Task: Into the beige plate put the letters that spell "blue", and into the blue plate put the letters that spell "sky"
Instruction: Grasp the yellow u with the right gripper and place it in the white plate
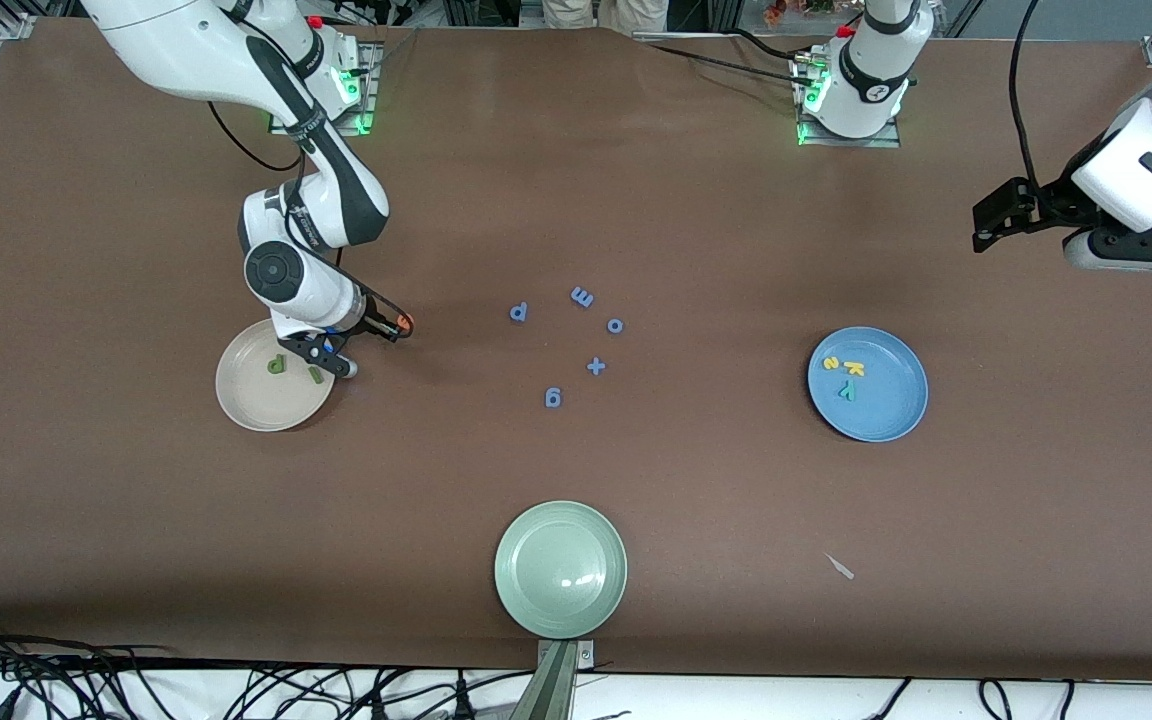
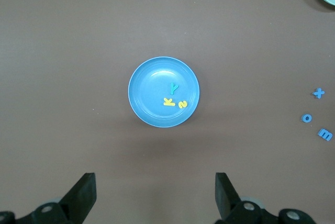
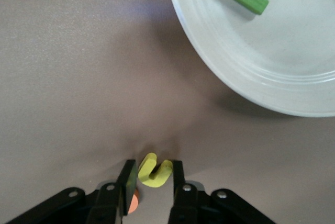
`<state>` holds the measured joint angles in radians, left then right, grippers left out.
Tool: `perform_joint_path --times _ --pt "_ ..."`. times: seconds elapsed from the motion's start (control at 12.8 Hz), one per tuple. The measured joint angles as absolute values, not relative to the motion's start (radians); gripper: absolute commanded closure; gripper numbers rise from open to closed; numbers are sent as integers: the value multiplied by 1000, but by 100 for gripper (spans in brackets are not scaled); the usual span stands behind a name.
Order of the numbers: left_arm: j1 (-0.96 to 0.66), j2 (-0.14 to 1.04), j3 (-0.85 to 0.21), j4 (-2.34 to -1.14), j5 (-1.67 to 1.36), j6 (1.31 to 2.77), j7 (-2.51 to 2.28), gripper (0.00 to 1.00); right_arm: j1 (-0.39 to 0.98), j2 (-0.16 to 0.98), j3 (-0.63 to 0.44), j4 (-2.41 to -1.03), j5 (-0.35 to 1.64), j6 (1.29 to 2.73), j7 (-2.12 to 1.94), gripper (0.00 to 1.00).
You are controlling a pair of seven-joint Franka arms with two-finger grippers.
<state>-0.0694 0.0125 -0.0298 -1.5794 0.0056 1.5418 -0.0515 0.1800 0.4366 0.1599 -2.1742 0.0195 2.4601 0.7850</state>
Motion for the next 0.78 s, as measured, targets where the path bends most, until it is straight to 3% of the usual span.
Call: perform_joint_path --times 0.39,0.55,0.78 --pt "-69 12 -30 -1579 6 1539 -51 0 180 447 160 -2184 19 2497 785 49" --pt "-67 13 -27 -1579 6 1537 -51 0 180 447 160 -2184 19 2498 785 59" --pt "-58 13 -23 -1578 6 1534 -51 0 180 445 162 -2184 20 2504 785 86"
